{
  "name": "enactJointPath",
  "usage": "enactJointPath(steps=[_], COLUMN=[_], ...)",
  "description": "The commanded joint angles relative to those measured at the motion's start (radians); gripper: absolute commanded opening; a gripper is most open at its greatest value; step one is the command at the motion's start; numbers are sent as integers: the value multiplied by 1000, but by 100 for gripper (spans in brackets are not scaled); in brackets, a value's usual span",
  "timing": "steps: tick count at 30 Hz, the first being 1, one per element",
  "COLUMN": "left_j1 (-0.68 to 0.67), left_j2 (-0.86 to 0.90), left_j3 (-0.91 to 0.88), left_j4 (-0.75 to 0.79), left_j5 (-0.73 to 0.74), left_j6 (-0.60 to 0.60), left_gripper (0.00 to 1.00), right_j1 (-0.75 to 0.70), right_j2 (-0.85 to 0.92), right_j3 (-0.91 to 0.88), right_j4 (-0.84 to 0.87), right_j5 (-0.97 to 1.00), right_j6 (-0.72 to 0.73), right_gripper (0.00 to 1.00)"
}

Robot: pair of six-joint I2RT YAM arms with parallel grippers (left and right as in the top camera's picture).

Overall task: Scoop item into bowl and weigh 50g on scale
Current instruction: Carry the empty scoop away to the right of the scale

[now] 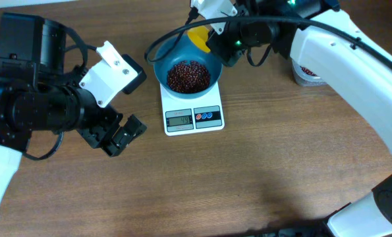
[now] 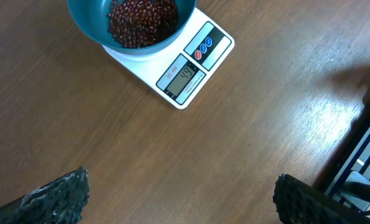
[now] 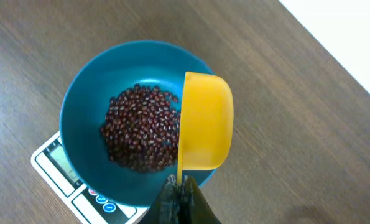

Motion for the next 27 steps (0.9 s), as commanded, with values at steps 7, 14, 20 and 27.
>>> enactJointPath(steps=[7, 14, 20, 27], left_j1=[-2, -2, -2, -2], left_j2=[-3, -3, -3, -3], left_j3=[0, 0, 0, 0], left_j4=[2, 2, 2, 2], left_j5=[14, 14, 14, 14], left_j6=[19, 19, 19, 19], left_gripper=[99, 99, 99, 99], right_j1=[-341, -678, -752, -751], right_j2=[-128, -424, -452, -451], right_j3=[240, 240, 182, 11], right_j4=[-39, -405, -669, -590], right_j5=[12, 13, 12, -15], right_j6=[361, 569, 631, 825], right_gripper=[4, 4, 4, 4])
